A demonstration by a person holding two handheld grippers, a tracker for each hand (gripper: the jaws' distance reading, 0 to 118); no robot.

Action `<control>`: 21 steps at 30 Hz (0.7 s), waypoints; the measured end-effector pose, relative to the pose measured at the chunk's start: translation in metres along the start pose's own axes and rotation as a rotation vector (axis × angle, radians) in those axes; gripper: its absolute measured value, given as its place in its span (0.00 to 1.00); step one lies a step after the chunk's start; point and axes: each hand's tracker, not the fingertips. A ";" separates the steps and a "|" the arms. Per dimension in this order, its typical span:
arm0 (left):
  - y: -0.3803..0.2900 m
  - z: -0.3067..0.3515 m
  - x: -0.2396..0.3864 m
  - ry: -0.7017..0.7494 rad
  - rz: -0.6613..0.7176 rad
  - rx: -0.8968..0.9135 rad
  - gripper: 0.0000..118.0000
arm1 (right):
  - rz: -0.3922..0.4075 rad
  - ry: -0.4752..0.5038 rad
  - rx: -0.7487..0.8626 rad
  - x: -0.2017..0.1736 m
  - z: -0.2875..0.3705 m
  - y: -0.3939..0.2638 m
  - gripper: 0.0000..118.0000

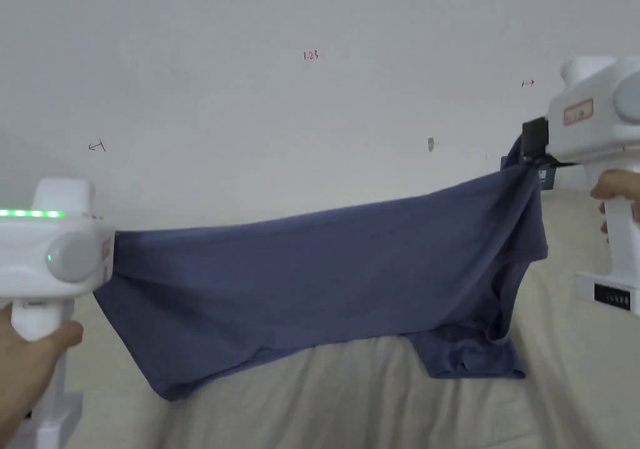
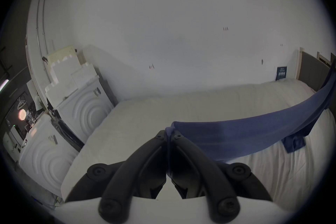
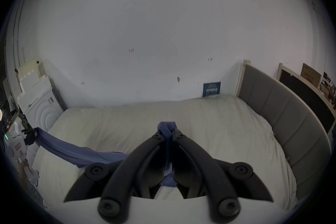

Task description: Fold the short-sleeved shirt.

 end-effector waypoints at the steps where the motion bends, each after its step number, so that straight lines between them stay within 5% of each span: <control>1: -0.013 0.000 0.000 -0.012 -0.006 -0.033 0.01 | 0.001 0.008 -0.021 0.000 0.002 -0.014 0.09; 11: -0.139 0.045 -0.026 -0.117 0.035 -0.210 0.01 | -0.038 0.049 -0.159 0.007 0.069 -0.136 0.09; 14: -0.165 0.077 -0.041 -0.123 0.078 -0.219 0.01 | -0.108 0.091 -0.163 0.011 0.108 -0.165 0.09; 19: -0.209 0.150 -0.053 -0.119 0.055 -0.220 0.01 | -0.069 0.093 -0.170 0.007 0.185 -0.213 0.09; 21: -0.227 0.170 -0.062 -0.114 0.049 -0.224 0.01 | -0.050 0.109 -0.181 0.008 0.141 -0.187 0.09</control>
